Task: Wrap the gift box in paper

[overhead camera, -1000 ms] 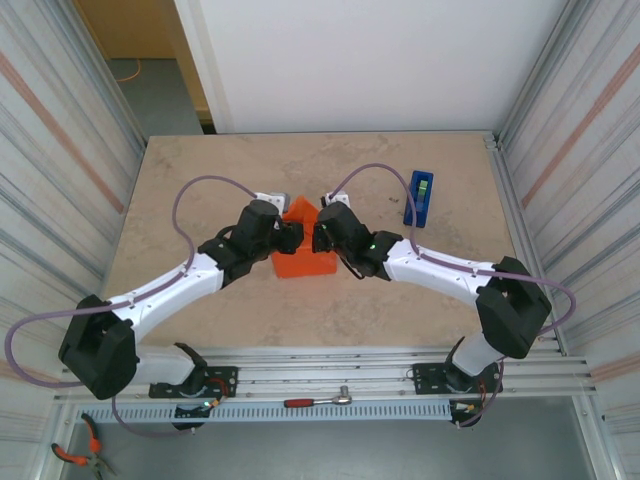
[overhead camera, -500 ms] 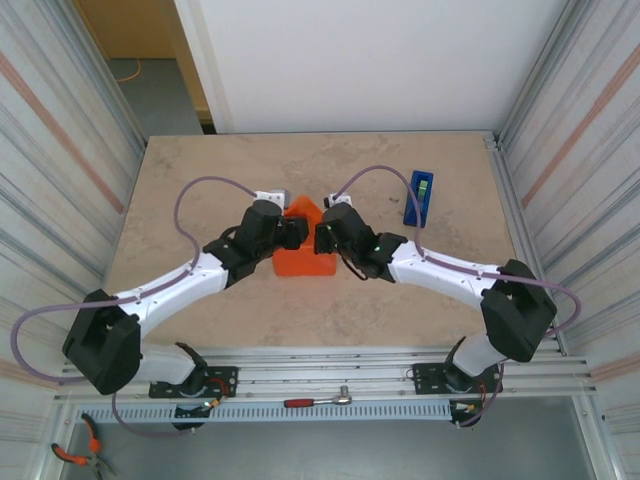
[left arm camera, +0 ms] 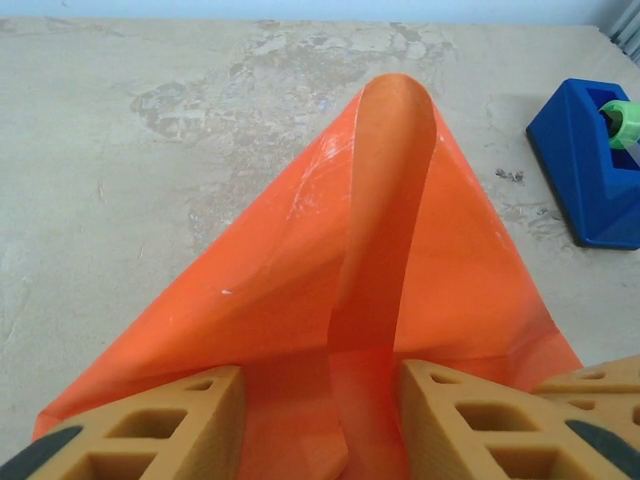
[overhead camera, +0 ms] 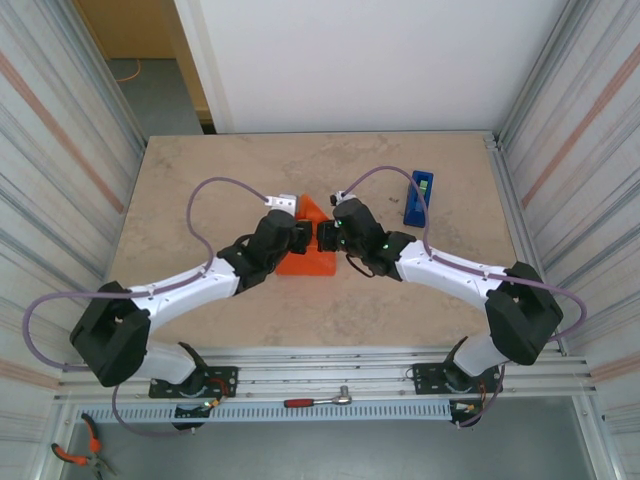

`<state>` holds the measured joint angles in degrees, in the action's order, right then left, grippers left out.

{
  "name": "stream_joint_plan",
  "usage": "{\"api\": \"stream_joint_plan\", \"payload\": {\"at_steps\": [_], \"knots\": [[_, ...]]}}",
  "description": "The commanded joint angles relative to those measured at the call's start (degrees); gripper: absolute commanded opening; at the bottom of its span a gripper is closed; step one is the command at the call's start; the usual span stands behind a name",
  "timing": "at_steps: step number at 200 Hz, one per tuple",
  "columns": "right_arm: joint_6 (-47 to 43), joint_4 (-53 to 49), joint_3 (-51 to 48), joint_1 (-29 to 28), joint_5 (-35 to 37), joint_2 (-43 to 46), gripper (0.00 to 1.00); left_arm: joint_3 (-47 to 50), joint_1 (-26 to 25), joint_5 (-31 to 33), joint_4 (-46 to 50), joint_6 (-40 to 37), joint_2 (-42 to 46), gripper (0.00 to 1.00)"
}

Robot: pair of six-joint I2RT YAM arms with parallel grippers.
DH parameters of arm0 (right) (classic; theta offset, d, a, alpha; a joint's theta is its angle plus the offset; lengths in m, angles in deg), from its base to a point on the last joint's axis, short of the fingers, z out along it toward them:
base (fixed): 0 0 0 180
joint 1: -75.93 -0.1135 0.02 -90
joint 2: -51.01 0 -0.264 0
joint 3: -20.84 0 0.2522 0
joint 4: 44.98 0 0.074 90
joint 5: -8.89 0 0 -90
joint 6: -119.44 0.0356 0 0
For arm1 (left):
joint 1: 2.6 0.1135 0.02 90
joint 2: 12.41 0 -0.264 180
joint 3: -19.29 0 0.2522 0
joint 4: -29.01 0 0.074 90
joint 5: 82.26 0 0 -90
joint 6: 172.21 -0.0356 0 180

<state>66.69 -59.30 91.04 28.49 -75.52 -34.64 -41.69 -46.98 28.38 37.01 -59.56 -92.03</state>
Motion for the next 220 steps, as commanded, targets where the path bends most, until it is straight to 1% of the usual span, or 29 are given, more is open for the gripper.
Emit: {"api": "stream_joint_plan", "payload": {"at_steps": [1,48,85,156,176,201,220], "knots": [[2.9,-10.2,-3.2,-1.2,-8.8,-1.7,0.00,3.6,-1.0,0.7,8.9,0.5,-5.1,0.45],[2.7,-10.7,-0.8,2.0,-12.0,1.6,0.00,3.4,-2.9,3.9,9.4,0.1,-7.4,0.44],[2.3,-11.3,0.0,4.4,-14.0,5.4,0.00,3.5,-3.8,4.6,9.3,0.4,-8.1,0.44],[3.7,-8.5,-3.5,4.6,-16.2,4.8,0.00,3.9,-4.1,4.7,8.8,0.7,-8.5,0.43],[3.4,-9.3,-3.1,5.0,-16.3,5.7,0.00,3.9,-4.2,4.8,8.7,0.7,-8.7,0.43],[3.4,-9.9,-2.0,7.8,-16.7,8.7,0.00,4.0,-4.2,4.8,8.6,0.8,-8.8,0.43],[3.5,-9.9,-1.3,11.8,-17.7,9.6,0.00,4.2,-4.2,4.8,8.2,0.9,-8.8,0.43]]}}
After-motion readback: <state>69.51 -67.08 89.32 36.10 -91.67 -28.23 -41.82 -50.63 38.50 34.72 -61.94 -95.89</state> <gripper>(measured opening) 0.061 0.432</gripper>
